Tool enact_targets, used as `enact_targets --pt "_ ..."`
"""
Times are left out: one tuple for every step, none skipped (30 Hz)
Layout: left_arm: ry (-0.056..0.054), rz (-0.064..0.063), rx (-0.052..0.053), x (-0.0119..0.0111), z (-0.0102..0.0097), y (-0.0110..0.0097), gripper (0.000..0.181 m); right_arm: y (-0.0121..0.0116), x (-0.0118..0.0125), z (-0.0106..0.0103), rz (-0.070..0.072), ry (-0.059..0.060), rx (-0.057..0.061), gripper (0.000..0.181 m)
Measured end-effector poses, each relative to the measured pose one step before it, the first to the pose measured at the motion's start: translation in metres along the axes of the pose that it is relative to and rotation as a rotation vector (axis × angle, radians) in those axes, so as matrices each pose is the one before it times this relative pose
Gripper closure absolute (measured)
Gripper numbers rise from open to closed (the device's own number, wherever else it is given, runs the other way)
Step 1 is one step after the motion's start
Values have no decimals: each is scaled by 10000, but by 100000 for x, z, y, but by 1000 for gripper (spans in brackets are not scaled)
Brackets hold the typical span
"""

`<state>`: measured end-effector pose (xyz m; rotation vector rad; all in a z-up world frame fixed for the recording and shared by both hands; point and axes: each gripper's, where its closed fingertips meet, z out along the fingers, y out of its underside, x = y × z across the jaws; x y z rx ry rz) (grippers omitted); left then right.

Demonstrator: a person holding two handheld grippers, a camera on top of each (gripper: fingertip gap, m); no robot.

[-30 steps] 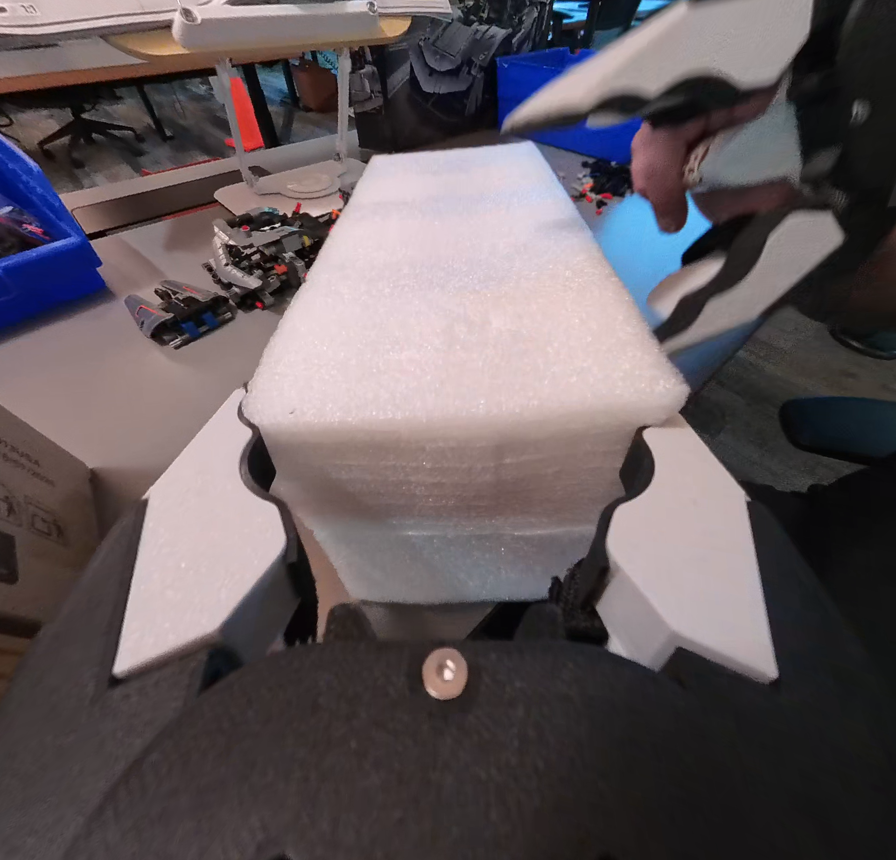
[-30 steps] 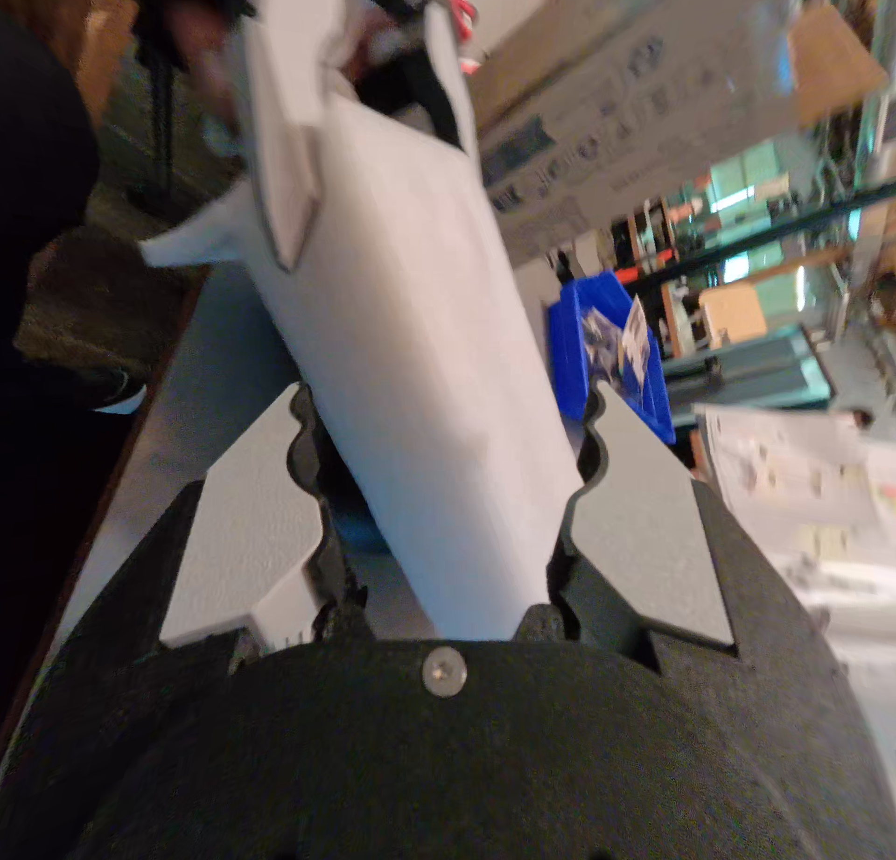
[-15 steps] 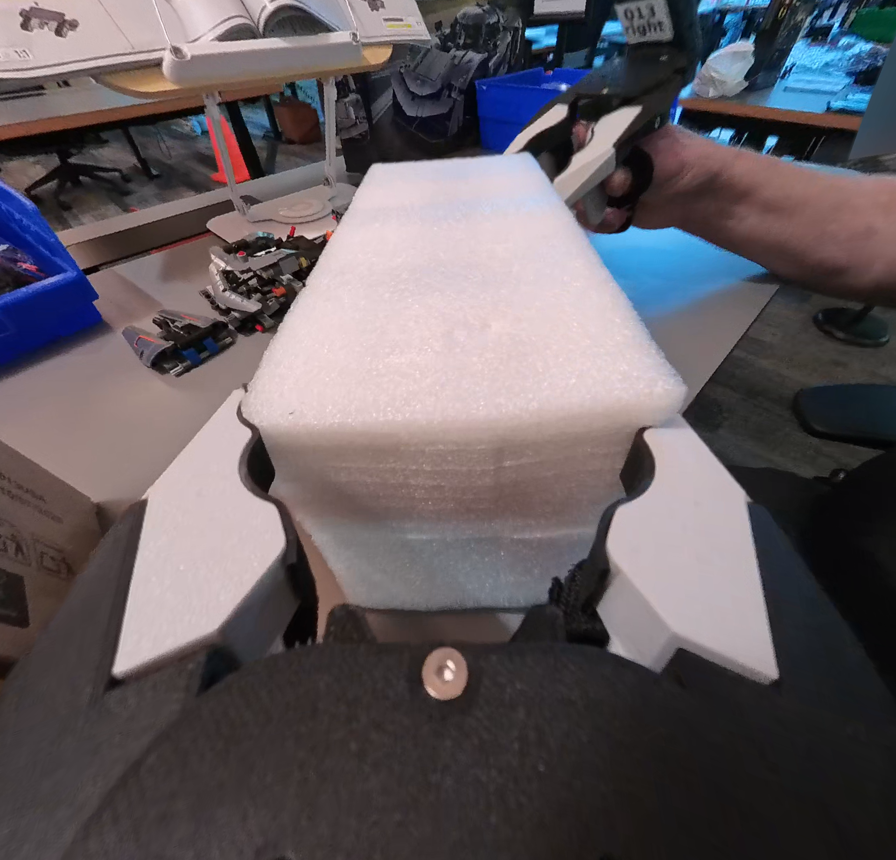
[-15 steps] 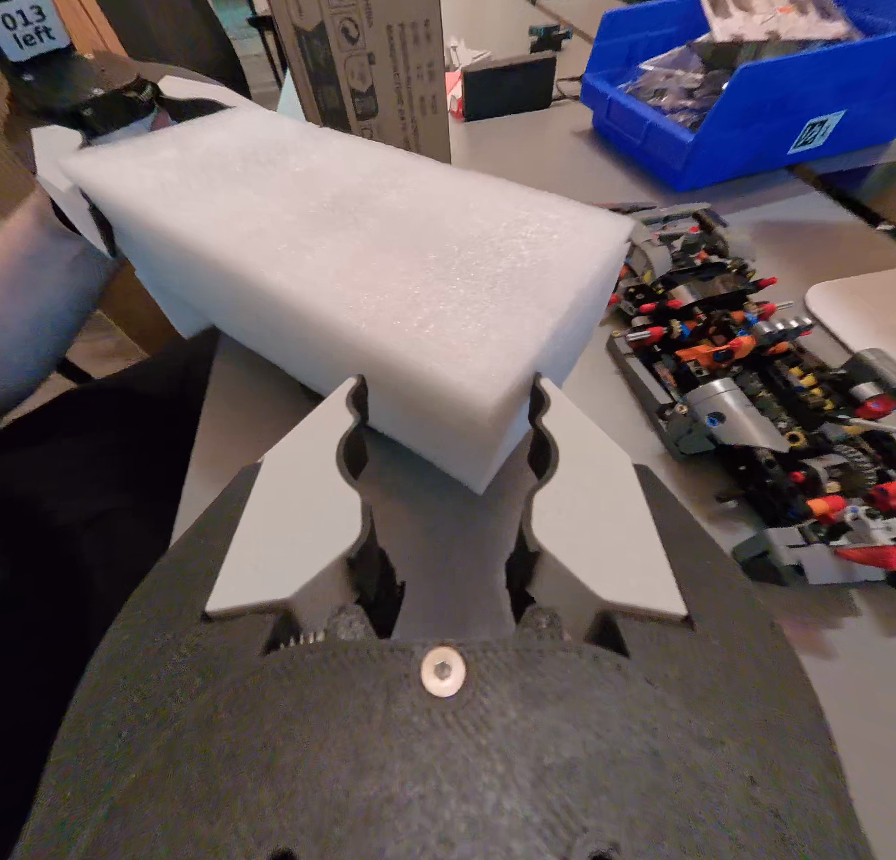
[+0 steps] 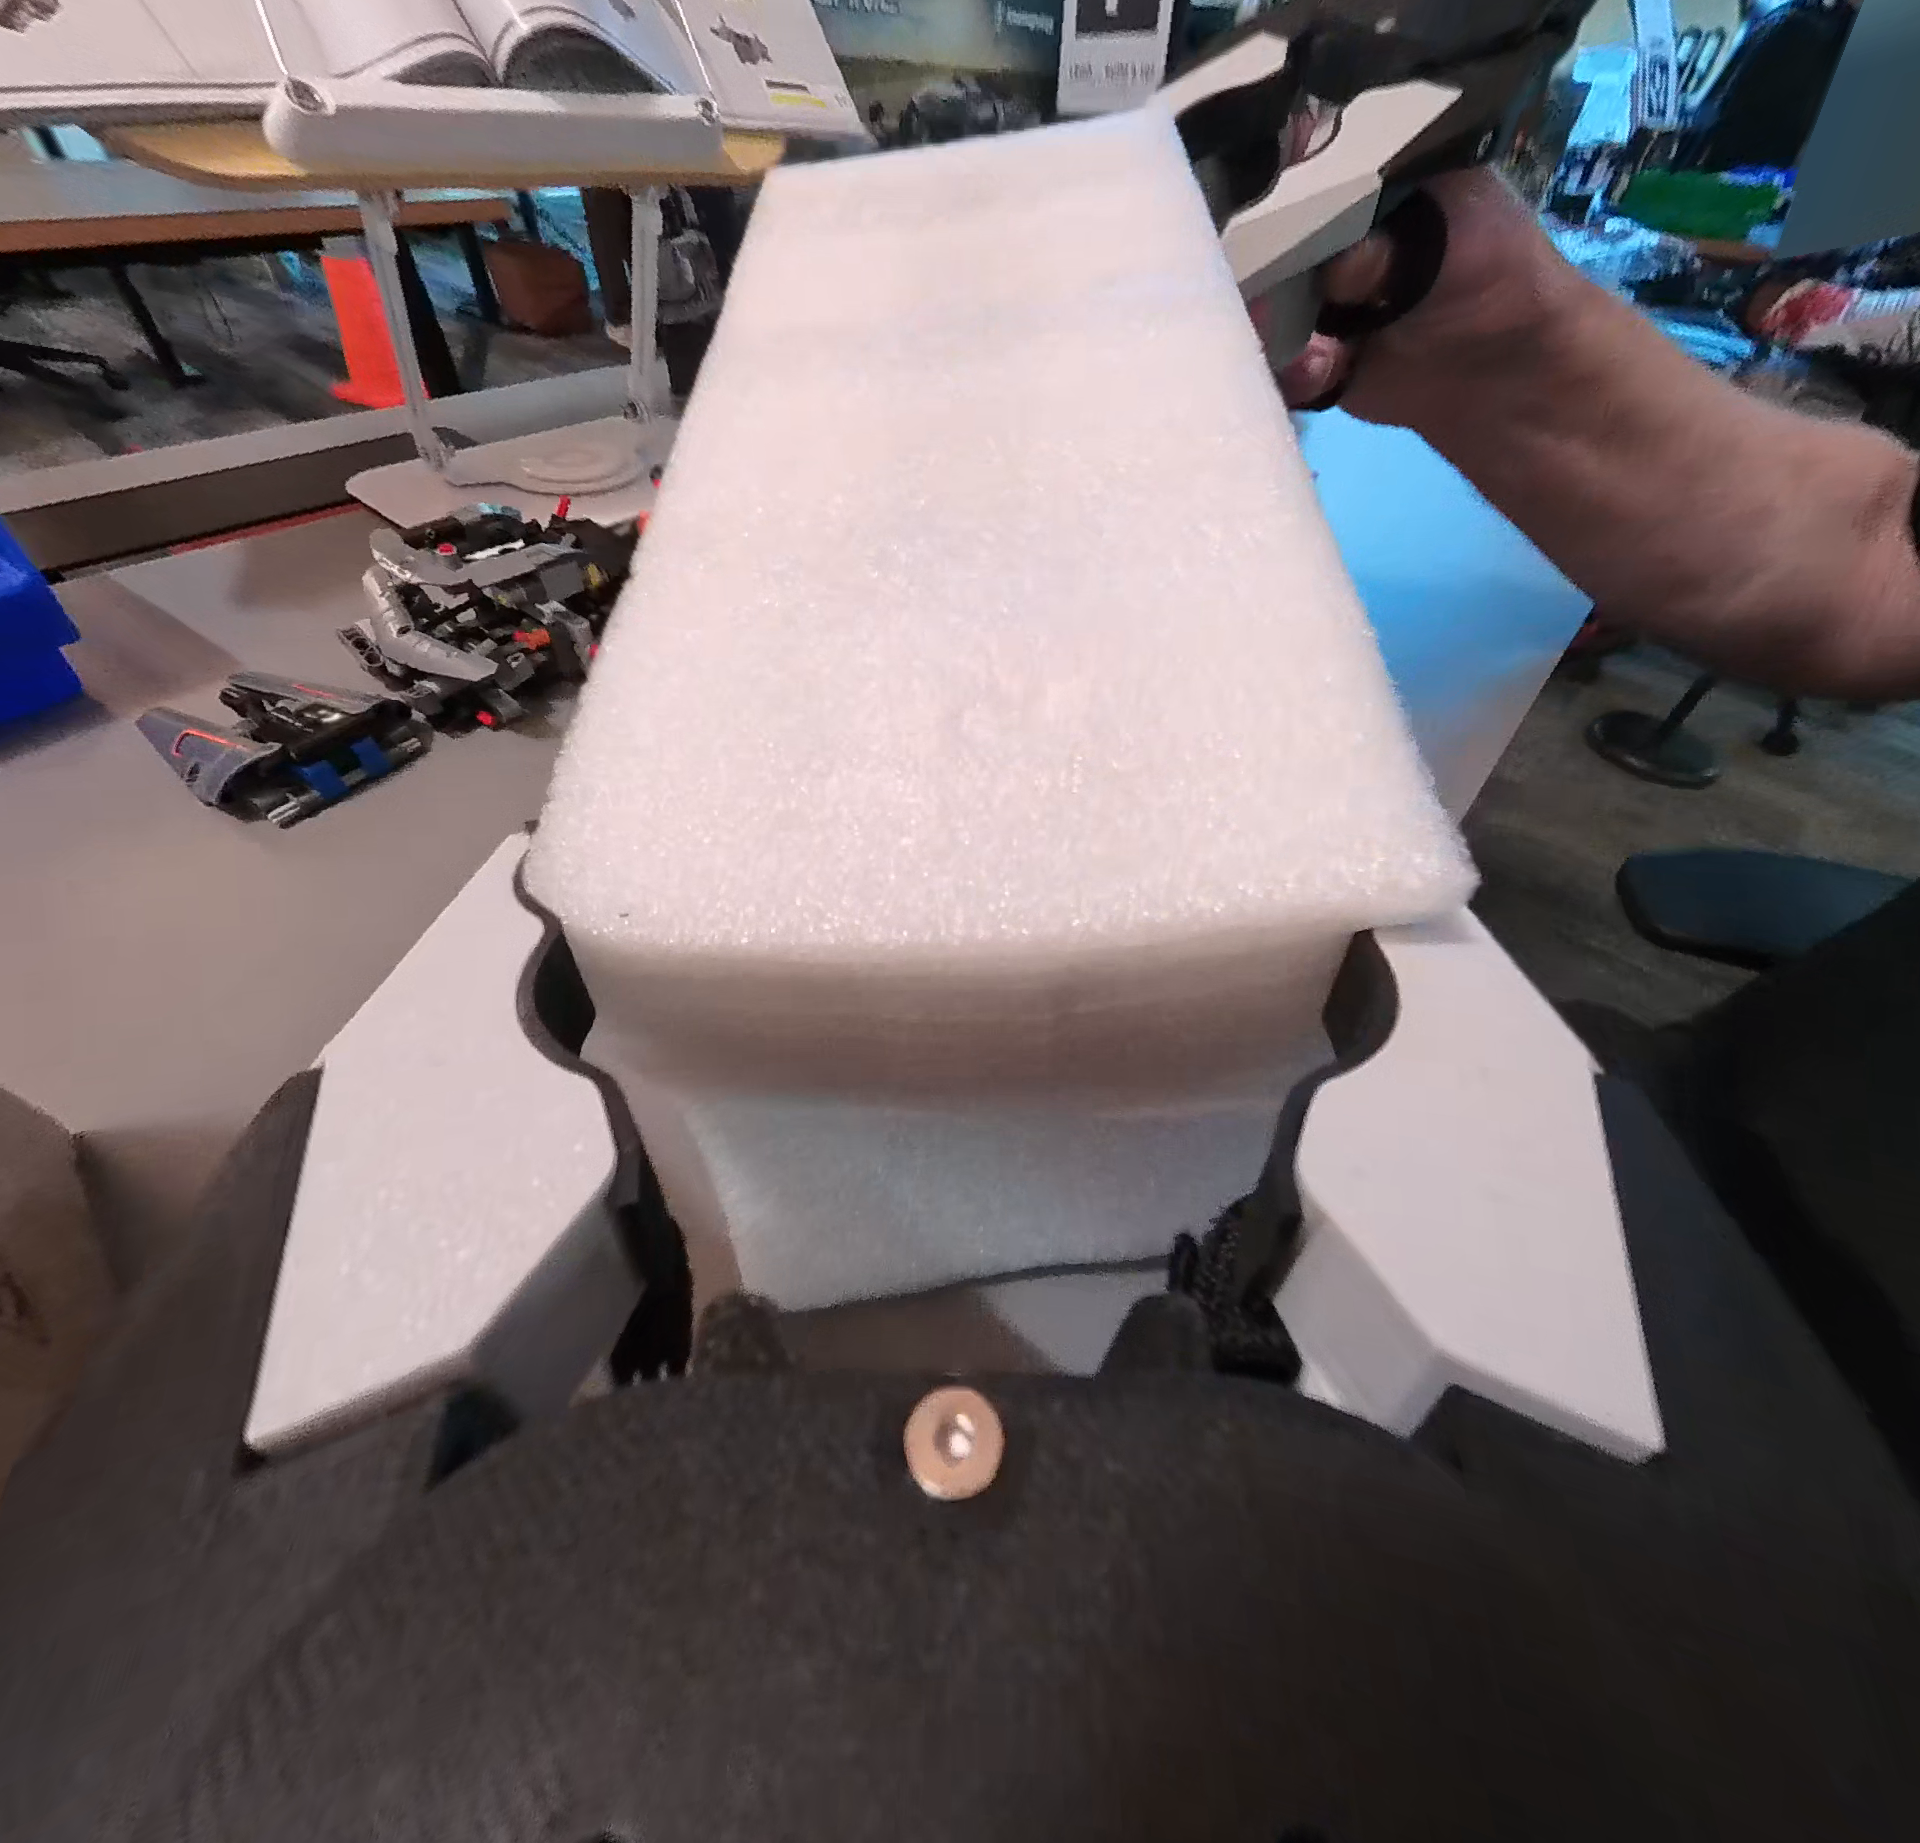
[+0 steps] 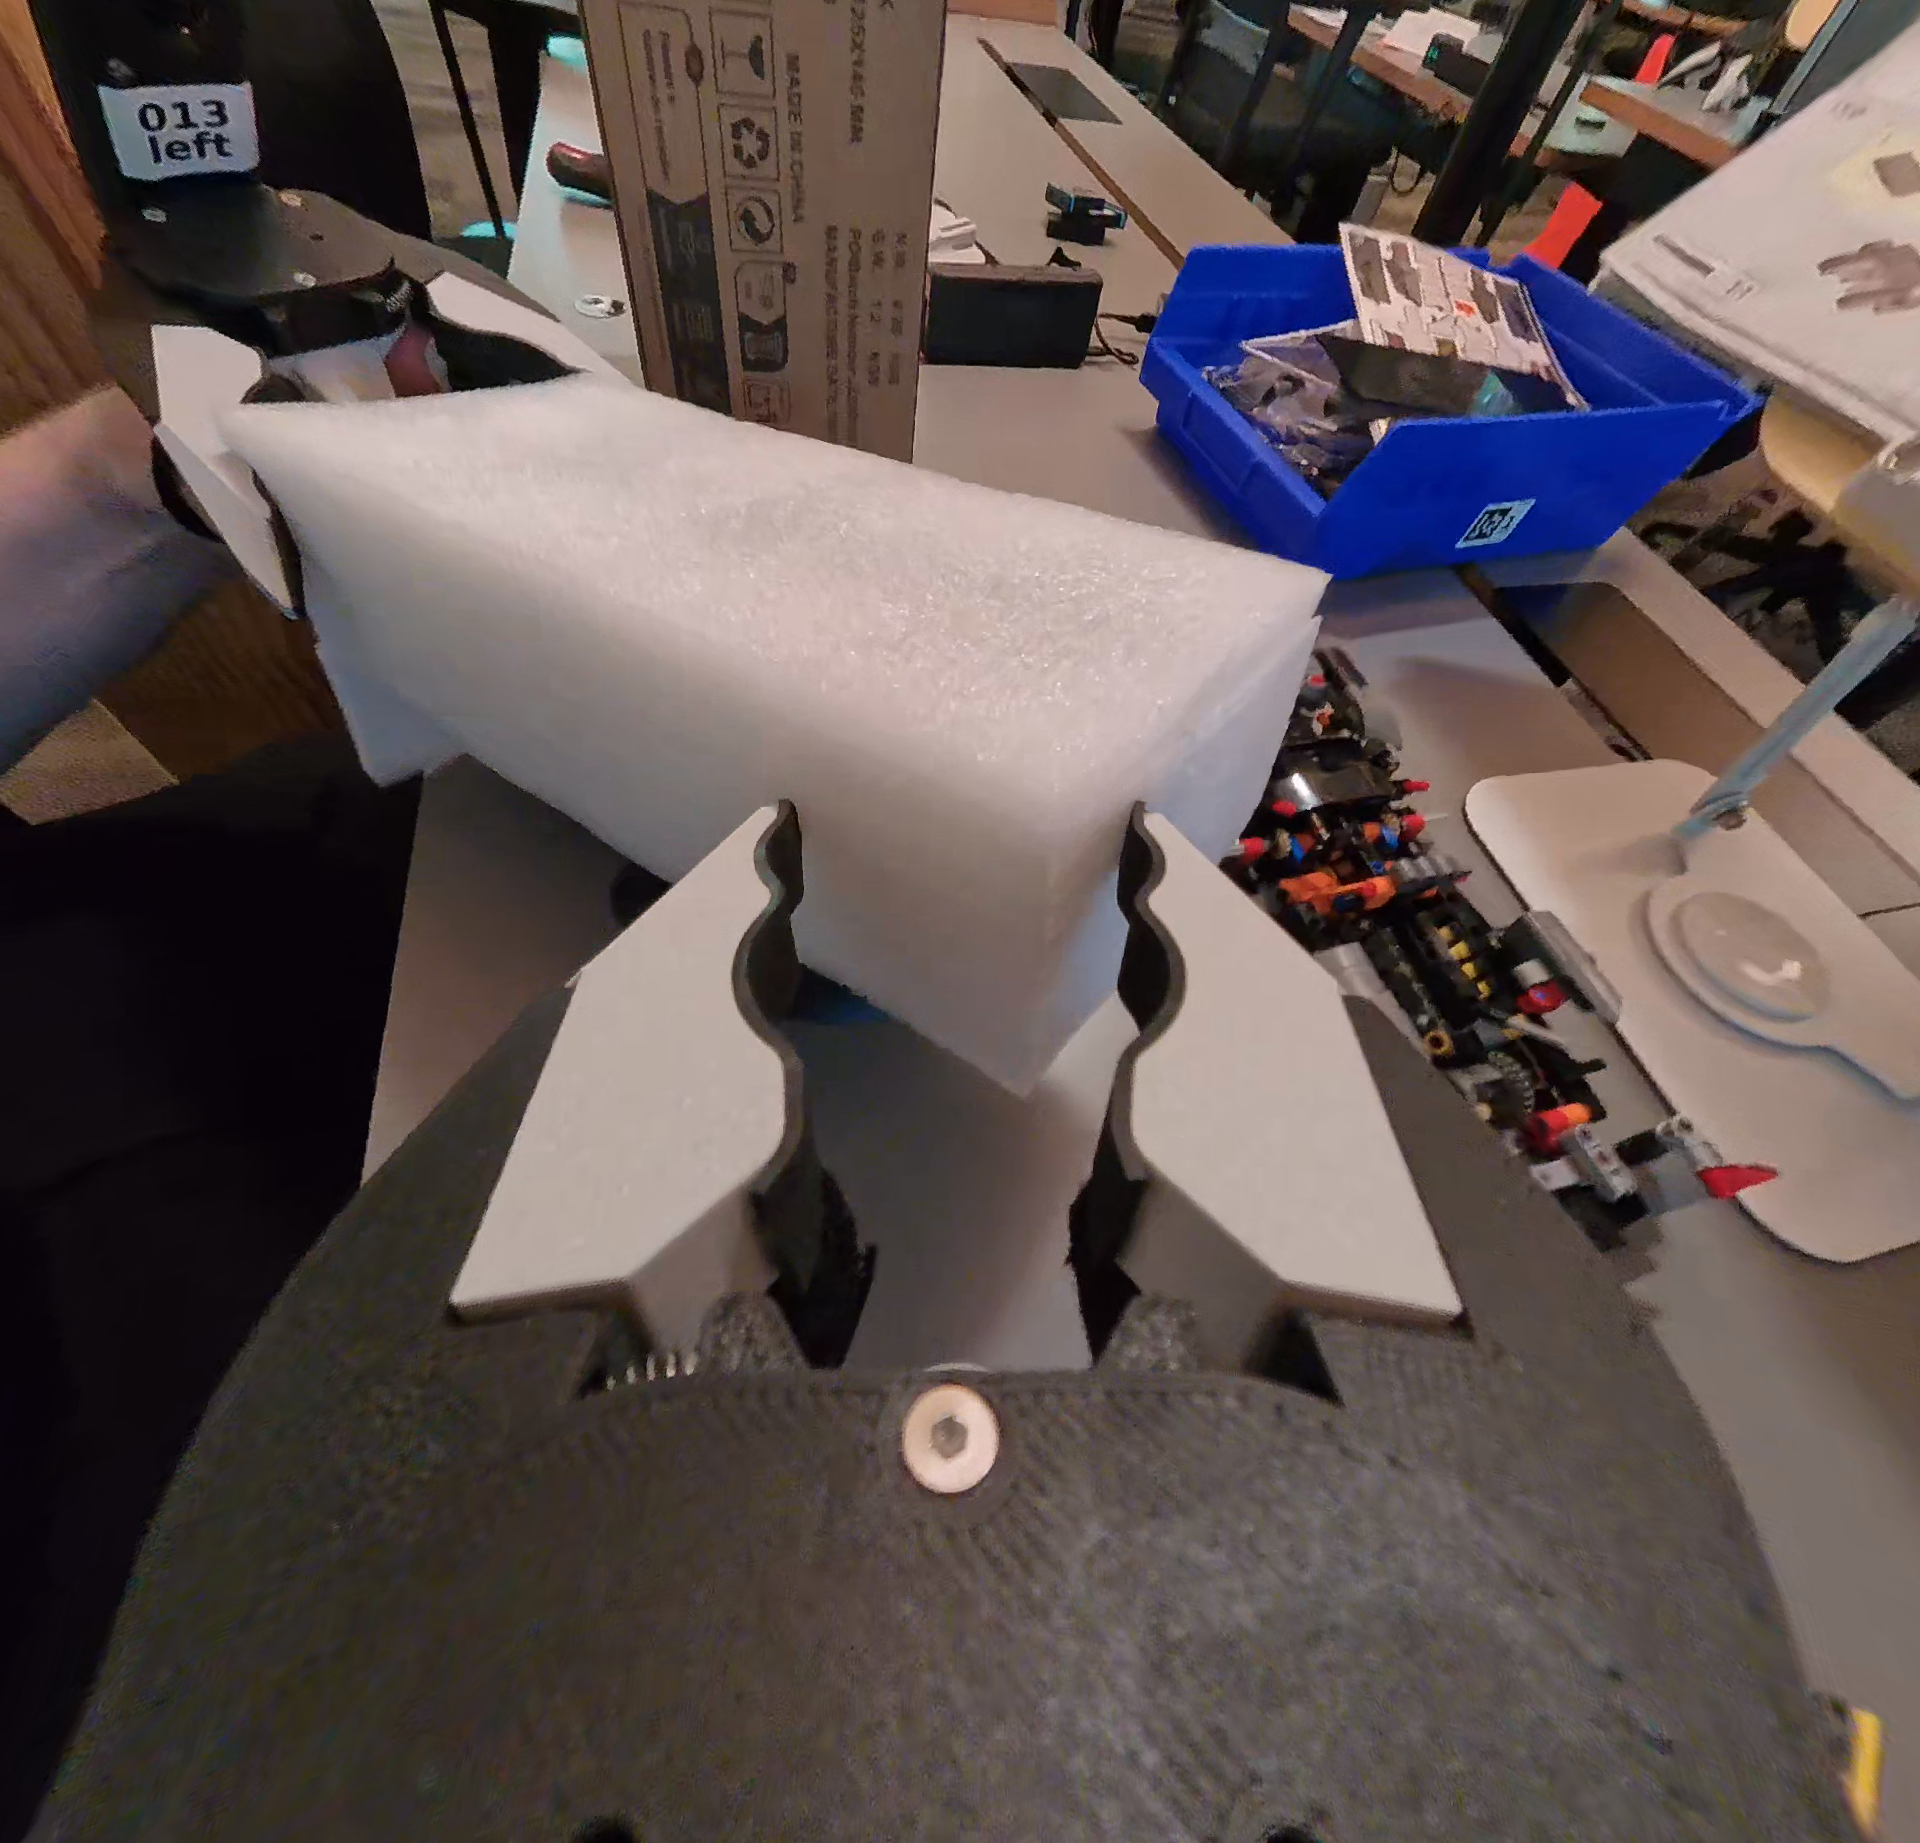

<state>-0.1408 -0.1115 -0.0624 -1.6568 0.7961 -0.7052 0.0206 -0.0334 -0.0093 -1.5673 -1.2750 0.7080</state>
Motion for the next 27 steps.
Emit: enact_targets --pt "47 75 -162 -34 103 54 38 328 -18 -94 167 -1 35 121" --pt "72 84 -181 -12 153 143 38 137 -40 -231 89 60 117 121" --pt "111 109 -285 31 180 288 37 -76 -58 -367 23 102 162 121" --pt "129 123 -201 127 199 102 36 -361 -82 -579 -27 82 250 122" --pt "-50 265 -75 4 88 -250 36 -163 26 -501 1 101 99 122" --pt "18 226 -326 101 155 65 36 469 70 -186 -46 110 -247 122" --pt "-55 142 -360 -50 104 145 35 296 41 -75 93 23 -31 122" --pt "-37 104 -233 -69 32 60 35 103 11 -106 107 -4 64 122" --pt "-24 115 -72 -29 25 -88 35 -19 14 -51 24 59 17 122" --pt "6 42 -36 23 -9 -68 36 -167 -72 -52 -63 62 -16 122" --pt "5 54 -144 9 -26 176 35 -380 -147 -89 -166 75 2 122" --pt "-6 62 -35 20 -50 153 35 -480 -158 -41 -182 75 9 122" --pt "24 -49 94 27 -55 124 36 -528 -136 7 -193 43 27 121" --pt "-18 -55 118 -20 -63 163 34 -570 -116 16 -107 -14 34 122" --pt "-76 30 119 2 -103 54 35 -475 -72 56 -132 11 -35 121" --pt "-59 -10 84 33 -101 46 35 -430 -144 59 -181 19 -35 121" --pt "-37 -11 24 -10 -146 125 35 -510 -173 33 -204 10 9 121" --pt "-14 -7 58 -17 -177 16 35 -498 -104 49 -191 -8 -38 121" --pt "-22 1 31 -37 -150 35 35 -610 -101 62 -128 -39 23 121" --pt "-17 -4 0 -41 -113 99 35 -649 -32 96 -84 -16 60 121" --pt "-22 -43 37 -75 -62 42 35 -458 91 162 -117 42 -56 121" --pt "-55 -27 26 -147 16 47 35 -449 85 126 -140 29 -48 121" --pt "-33 3 -39 -106 48 127 35 -652 18 53 -95 2 92 121" --pt "-6 -34 -38 -121 15 92 35 -594 20 78 -100 36 48 121" --pt "9 -50 -69 -115 30 143 35 -555 -10 93 -170 43 -9 121" --pt "21 -5 -99 -74 54 172 35 -615 1 67 -174 41 9 121" --pt "34 -41 -105 -46 57 167 34 -710 -25 59 -109 30 81 121"
